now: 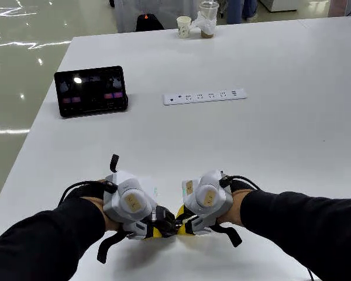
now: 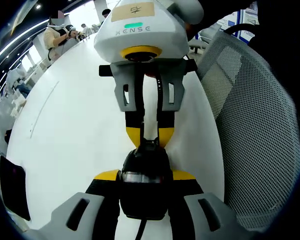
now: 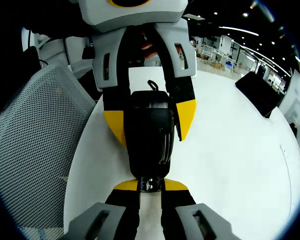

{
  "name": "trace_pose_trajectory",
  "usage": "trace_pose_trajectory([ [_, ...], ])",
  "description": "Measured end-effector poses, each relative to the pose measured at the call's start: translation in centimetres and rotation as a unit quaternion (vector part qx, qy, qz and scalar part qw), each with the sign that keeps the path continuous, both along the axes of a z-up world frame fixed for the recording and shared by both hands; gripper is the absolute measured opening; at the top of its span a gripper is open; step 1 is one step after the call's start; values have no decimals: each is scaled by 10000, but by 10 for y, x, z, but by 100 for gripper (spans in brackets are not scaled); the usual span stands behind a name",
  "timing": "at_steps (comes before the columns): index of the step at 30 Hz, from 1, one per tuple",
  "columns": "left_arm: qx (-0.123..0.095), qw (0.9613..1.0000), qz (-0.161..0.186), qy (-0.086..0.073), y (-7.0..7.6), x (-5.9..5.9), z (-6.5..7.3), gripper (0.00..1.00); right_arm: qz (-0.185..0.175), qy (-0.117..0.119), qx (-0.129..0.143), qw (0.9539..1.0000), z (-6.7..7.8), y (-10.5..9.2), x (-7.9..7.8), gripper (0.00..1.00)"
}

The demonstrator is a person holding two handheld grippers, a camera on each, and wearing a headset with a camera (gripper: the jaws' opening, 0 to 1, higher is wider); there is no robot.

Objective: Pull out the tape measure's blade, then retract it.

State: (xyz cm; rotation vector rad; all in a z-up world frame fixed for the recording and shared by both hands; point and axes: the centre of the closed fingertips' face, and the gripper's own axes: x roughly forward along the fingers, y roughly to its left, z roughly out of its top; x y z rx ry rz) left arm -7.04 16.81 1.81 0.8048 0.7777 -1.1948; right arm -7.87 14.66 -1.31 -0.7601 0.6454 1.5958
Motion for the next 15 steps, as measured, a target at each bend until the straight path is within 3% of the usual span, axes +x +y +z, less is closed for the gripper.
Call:
trace_pose_trajectory([
  [7,-53,9999,61,59,1,0,0,31,71,61,75,9999,1,-3,-1,11],
  [9,-74,9999,57,54,0,0,0,31,-35,258,121,9996,1,-4,-1,11],
  [15,-177,9997,135,79,0,0,1,31,-19,201,91,9998,-2,-17,5,11],
])
